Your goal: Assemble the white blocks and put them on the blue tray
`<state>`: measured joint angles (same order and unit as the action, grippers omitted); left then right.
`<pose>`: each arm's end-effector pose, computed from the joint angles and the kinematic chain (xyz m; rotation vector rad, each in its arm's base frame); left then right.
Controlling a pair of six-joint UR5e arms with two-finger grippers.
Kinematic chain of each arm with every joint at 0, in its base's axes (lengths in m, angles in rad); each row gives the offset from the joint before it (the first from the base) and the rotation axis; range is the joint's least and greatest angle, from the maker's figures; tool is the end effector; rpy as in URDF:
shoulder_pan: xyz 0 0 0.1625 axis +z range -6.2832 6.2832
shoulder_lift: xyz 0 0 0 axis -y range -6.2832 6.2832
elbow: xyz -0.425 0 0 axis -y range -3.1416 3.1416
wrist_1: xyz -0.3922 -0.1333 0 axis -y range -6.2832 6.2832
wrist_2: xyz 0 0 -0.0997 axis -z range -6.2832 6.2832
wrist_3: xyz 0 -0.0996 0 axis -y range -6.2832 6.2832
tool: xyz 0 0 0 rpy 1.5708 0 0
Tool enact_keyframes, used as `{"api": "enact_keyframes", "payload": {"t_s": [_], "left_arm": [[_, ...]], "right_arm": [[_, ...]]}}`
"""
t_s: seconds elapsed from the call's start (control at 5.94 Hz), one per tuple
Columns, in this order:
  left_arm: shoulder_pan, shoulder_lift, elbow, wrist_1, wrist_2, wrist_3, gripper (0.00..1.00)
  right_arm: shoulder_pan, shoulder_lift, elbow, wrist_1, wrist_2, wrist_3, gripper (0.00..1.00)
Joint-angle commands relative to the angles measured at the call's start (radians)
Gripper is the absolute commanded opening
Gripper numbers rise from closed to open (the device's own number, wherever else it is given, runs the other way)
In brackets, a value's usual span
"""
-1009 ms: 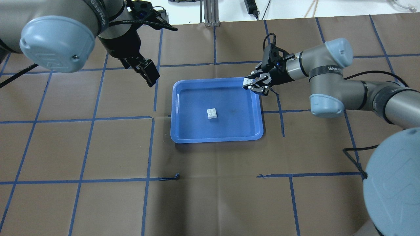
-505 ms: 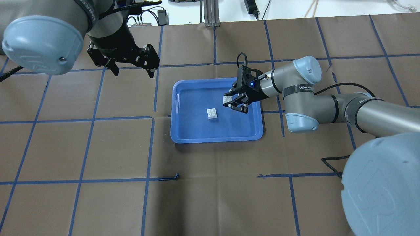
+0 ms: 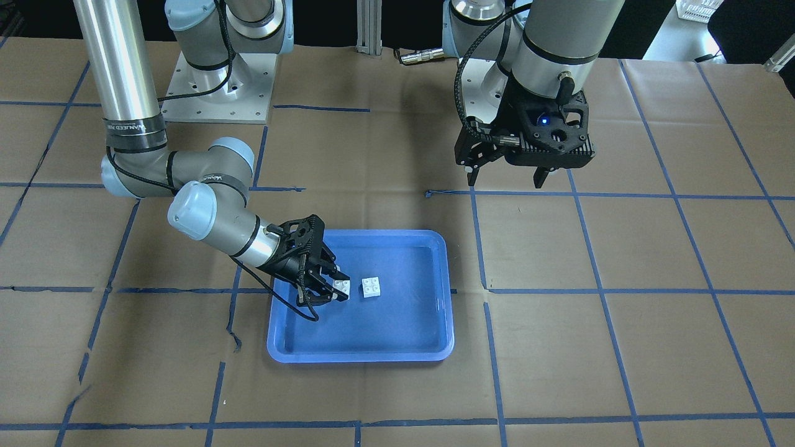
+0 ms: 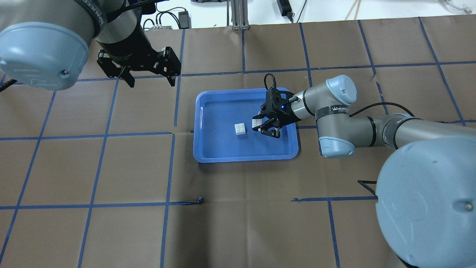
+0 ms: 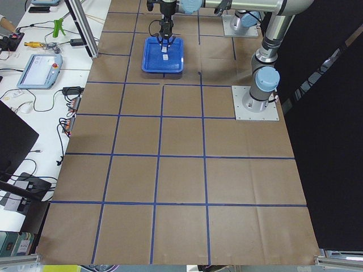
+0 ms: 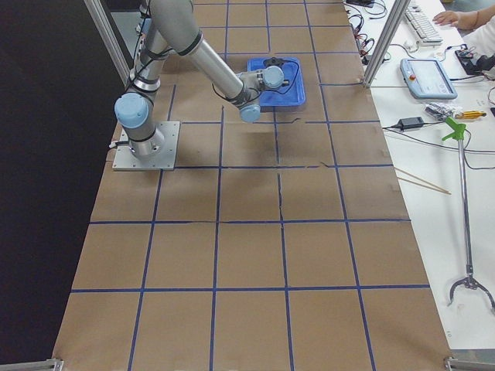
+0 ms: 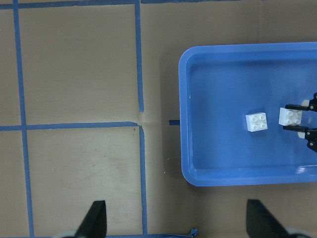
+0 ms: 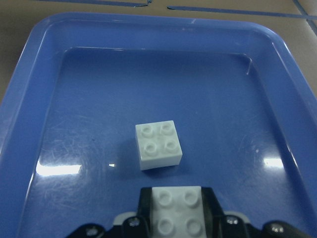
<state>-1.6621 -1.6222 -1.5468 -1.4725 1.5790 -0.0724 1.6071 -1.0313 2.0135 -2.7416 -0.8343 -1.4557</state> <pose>-0.1794 -0.5061 0.4839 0.0292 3.1371 -0.1119 0.2200 -0.5402 0.1471 -1.8175 1.8282 -0.8325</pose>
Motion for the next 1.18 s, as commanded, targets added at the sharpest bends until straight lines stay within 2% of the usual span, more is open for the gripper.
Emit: {"api": "enact_keyframes", "payload": {"t_s": [0.0, 1.01], "left_arm": [[0.021, 0.045, -0.010, -0.024, 0.006, 0.003, 0.99], [0.019, 0.059, -0.013, -0.029, -0.002, -0.009, 0.99]], "right_arm": [[0.020, 0.011, -0.001, -0.021, 0.003, 0.061, 0.34], [0.039, 0.010, -0.001, -0.023, 0.000, 0.161, 0.34]]}}
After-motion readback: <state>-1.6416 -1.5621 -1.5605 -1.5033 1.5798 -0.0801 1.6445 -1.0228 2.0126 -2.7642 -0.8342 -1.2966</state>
